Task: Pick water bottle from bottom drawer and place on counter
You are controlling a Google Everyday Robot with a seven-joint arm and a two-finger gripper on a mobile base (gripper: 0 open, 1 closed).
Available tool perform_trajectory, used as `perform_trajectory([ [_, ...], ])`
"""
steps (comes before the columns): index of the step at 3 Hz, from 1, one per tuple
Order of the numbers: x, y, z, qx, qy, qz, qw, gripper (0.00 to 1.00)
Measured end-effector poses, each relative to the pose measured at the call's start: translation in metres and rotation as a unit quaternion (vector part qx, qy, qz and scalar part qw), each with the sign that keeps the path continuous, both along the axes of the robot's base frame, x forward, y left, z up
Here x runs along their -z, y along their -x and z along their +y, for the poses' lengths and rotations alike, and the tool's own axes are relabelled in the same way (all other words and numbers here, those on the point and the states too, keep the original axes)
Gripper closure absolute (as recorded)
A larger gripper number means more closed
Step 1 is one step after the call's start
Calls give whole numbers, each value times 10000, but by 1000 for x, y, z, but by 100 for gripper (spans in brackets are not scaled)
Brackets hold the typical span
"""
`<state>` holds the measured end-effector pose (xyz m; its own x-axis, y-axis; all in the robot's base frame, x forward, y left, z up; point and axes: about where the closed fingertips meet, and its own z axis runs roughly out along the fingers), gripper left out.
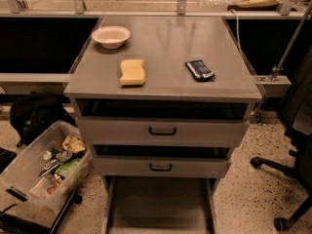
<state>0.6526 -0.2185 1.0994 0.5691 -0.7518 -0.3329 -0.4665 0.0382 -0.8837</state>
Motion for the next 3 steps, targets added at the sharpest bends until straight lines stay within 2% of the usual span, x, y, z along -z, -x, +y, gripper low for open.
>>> perform_trajectory([
  [1, 50, -28, -1, -92, -47, 1006, 9949, 100],
  [2, 95, -22, -2, -320, -15, 1860, 9820, 100],
  [3, 119, -19, -4, -428, -10, 2326, 9716, 100],
])
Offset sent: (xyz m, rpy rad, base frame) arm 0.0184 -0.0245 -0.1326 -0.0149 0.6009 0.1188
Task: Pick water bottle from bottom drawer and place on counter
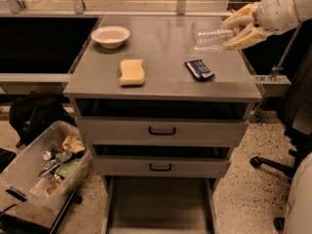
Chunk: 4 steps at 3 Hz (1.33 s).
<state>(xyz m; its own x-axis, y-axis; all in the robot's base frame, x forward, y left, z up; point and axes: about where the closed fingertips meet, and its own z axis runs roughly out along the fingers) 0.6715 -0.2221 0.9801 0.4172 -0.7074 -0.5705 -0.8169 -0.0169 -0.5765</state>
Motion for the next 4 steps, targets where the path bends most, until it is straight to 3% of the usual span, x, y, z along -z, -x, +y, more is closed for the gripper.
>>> perform_trajectory([
  [2, 29, -2, 7, -86, -266, 446, 9986, 100],
  [4, 39, -2, 13, -136, -369, 583, 9975, 100],
])
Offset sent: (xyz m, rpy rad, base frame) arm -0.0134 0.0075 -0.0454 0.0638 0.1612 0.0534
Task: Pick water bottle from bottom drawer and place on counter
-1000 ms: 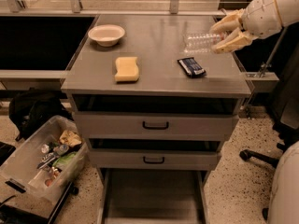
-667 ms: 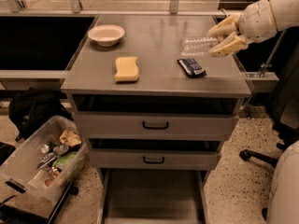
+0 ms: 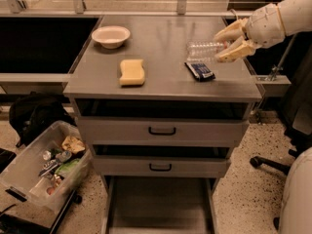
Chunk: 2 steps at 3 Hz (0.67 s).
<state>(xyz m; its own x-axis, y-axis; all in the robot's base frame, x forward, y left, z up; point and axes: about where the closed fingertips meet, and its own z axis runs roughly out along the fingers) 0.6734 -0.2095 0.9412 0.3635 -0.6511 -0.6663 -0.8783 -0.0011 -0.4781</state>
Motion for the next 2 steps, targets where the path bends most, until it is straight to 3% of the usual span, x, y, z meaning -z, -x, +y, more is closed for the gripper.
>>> perform_trajectory([
  [2, 7, -24, -2, 237, -241, -330, 9989, 100],
])
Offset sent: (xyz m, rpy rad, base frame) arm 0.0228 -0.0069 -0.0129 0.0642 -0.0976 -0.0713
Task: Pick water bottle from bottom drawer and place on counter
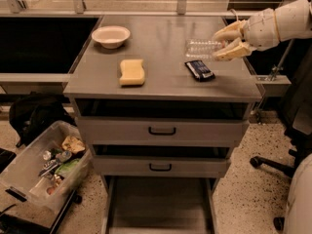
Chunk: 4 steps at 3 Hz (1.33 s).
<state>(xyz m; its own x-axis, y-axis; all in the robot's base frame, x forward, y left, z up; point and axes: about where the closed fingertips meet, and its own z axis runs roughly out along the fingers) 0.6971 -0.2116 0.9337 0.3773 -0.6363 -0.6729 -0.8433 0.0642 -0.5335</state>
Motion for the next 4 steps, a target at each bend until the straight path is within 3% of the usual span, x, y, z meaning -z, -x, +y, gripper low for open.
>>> perform_trajectory([
  [1, 3, -4, 0, 42, -50, -66, 10000, 100],
  [2, 20, -10, 4, 36, -137, 101, 9998, 100],
  [3, 58, -19, 12, -16, -239, 469, 9986, 100],
  [4, 60, -20, 13, -17, -245, 485, 9985, 100],
])
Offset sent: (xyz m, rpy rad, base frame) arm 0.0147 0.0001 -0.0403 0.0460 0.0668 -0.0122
